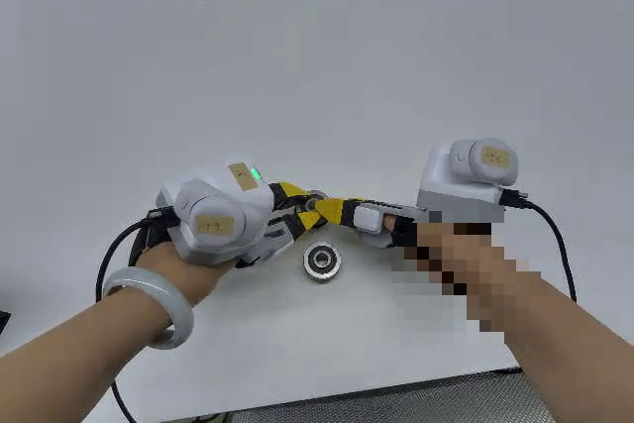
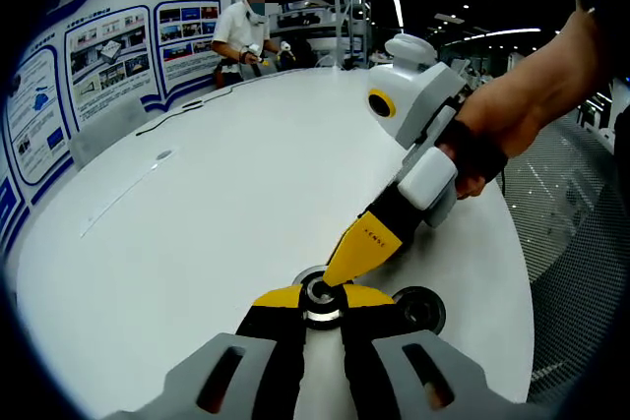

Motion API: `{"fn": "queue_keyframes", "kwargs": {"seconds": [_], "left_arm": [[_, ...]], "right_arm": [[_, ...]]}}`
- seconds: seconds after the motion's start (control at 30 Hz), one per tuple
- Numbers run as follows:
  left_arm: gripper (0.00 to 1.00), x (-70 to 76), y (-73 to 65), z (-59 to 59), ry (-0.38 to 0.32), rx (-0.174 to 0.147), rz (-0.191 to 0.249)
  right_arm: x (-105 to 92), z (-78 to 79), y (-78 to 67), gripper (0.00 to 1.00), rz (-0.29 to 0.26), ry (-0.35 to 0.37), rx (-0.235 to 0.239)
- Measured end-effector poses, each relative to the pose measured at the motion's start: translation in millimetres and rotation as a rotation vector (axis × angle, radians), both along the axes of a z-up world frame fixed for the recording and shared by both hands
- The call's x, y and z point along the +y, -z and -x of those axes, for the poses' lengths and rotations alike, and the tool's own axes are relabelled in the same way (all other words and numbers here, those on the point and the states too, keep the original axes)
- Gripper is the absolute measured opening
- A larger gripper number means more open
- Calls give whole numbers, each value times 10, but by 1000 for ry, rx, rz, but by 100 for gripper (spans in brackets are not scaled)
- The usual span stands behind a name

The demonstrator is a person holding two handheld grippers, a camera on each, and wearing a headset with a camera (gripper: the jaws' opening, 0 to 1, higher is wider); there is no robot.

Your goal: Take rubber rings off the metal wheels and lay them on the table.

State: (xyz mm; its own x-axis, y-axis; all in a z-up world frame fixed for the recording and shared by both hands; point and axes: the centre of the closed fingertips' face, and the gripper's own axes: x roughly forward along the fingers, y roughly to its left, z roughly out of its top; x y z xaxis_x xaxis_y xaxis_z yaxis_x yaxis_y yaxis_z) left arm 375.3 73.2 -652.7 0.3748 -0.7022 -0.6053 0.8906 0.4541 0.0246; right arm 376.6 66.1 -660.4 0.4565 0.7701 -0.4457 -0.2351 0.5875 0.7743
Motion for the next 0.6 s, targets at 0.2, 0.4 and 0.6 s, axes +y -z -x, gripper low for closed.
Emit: {"fn": "queue_keyframes", "kwargs": {"seconds": [0.2,0.4,0.6], "left_arm": [[13,-3,-2,2,0,0,1],[13,-3,-2,4,-3,-2,3],[13,-3,0,8,-1,-3,0]], "right_arm": [[-1,23,-28,22,-45,17,36],[-1,39,-80,20,-43,4,29],[-50,23,-56,15,-16,7,14]]}}
